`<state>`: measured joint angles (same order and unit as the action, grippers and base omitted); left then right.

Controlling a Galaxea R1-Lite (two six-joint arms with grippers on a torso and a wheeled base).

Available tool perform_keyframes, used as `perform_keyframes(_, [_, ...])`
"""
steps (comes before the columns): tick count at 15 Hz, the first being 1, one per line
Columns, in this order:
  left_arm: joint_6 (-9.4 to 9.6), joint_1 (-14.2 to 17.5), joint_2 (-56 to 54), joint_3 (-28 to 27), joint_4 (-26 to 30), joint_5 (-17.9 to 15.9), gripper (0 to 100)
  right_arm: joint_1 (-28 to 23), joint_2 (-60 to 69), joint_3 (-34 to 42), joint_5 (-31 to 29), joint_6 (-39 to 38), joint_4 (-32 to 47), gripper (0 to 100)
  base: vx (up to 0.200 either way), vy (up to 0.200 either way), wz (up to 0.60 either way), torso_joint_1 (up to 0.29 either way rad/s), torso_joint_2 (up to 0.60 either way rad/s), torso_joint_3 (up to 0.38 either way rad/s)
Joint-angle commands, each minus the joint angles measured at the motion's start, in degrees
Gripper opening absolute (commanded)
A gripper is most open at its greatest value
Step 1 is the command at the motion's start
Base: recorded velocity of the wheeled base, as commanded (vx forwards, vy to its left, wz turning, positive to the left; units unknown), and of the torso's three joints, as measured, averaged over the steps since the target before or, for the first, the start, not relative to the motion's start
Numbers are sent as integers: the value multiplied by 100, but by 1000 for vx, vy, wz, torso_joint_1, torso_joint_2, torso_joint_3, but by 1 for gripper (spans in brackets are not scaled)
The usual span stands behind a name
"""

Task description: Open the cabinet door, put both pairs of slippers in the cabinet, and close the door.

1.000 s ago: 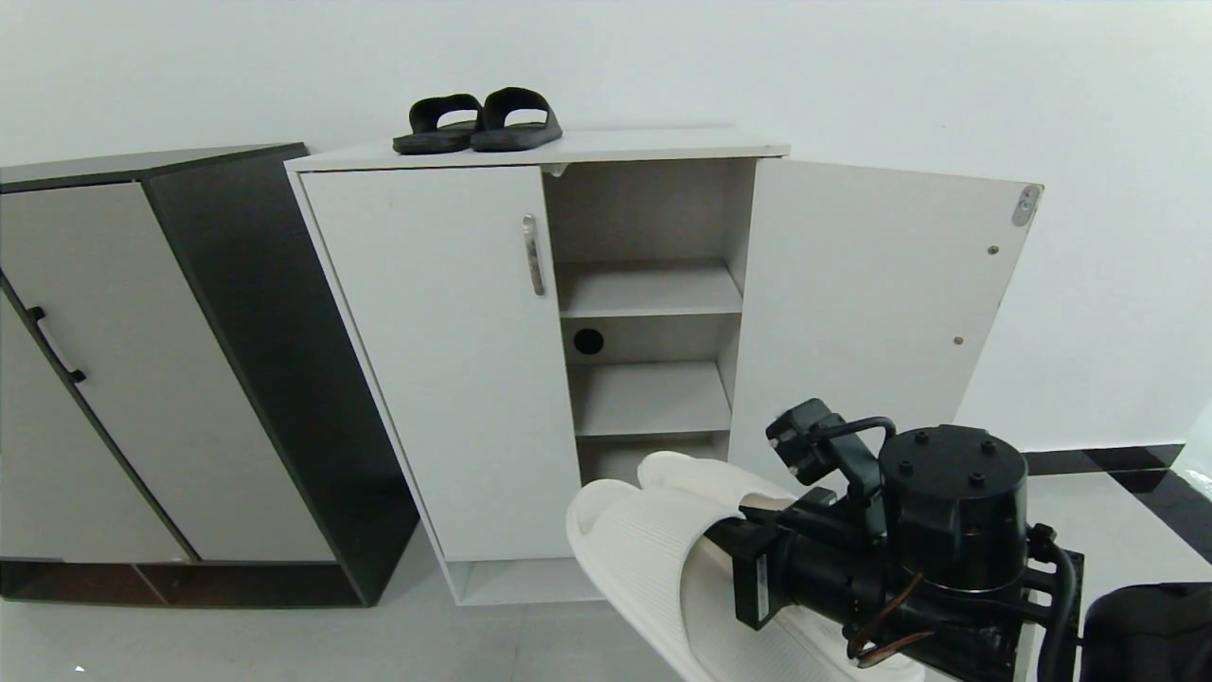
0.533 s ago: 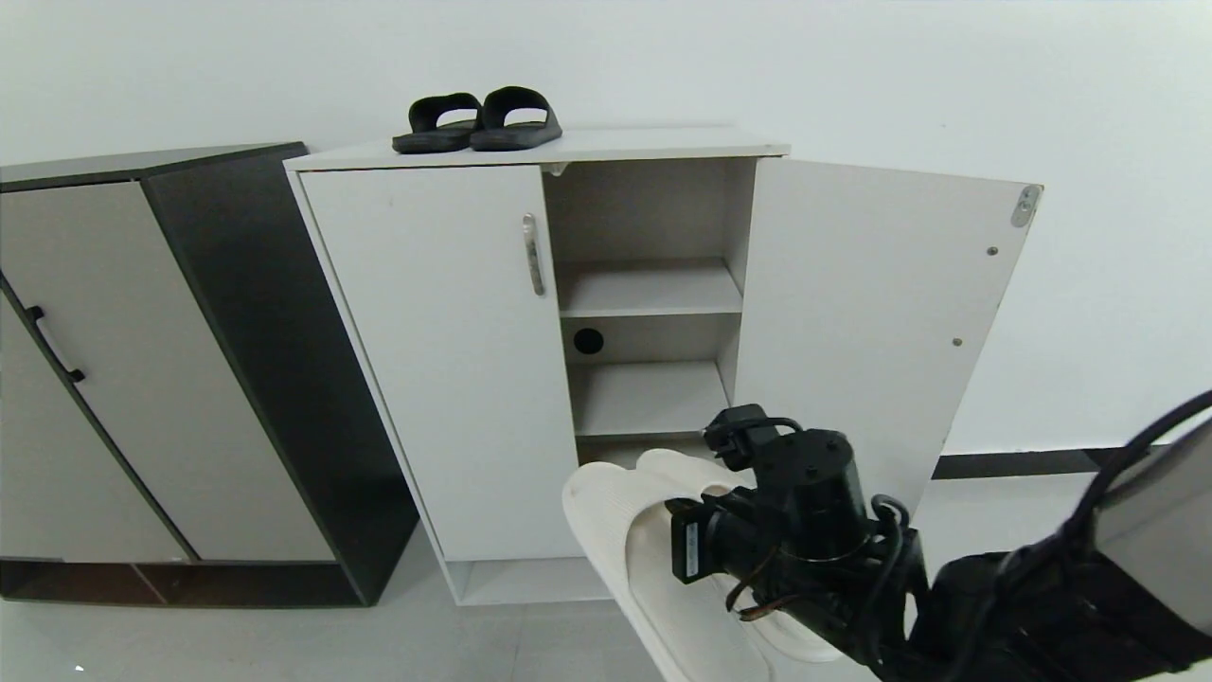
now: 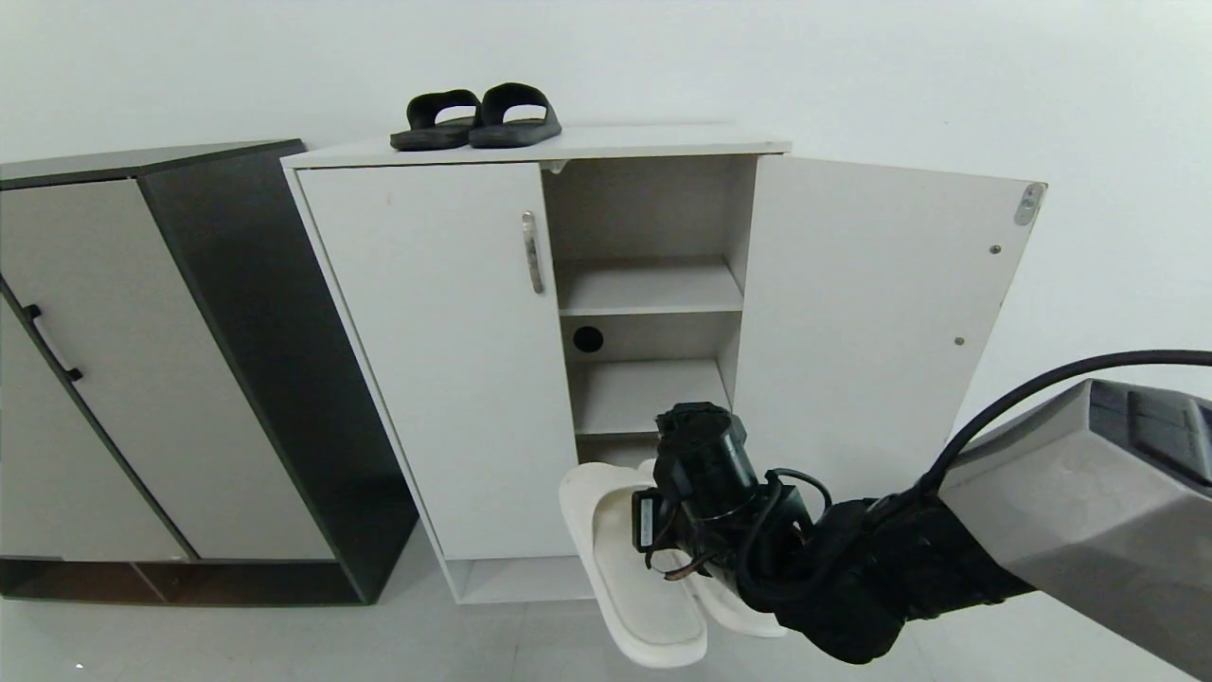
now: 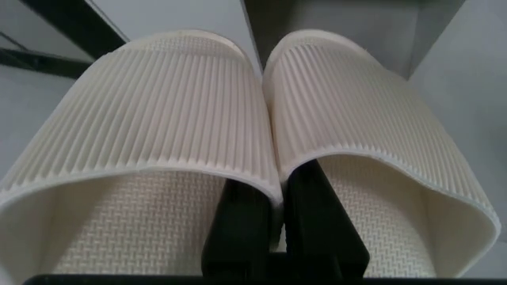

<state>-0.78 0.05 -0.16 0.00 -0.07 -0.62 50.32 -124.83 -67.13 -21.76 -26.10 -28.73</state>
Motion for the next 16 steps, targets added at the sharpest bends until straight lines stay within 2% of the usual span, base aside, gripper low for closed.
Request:
perform_keyframes(1, [-1,4,16,0,-1,1,0,4,-191,-230,-144,0,8,0,0,0,0,-2,2,-115])
perform_keyframes(2, [-1,4,16,0,-1,1,0,4,-270,-292,-241,0,-1,0,0,0,0,2,2,-110])
perform_keyframes(5, [-1,4,16,0,-1,9,0,4,-542,-511,-1181,131,-273,0,0,0,0,5,4,-165])
perform_keyframes(9, [-1,4,16,0,-1,18,0,-5,-771,-415,-1928,1089,-1864,0,0,0,0,2,5,-194])
perform_keyframes(10, [-1,4,16,0,-1,27,0,-31,-867,-388,-2122,1450,-2497,0,0,0,0,2,2,-203])
perform_keyframes(13, [-1,4,16,0,-1,27,0,-31,-1052,-248,-2113,1881,-3692,0,0,0,0,2,4,-194])
perform_keyframes(16, [-1,4,16,0,-1,27,0,-66,-1078,-160,-1885,1924,-3859,0,0,0,0,4,2,-193])
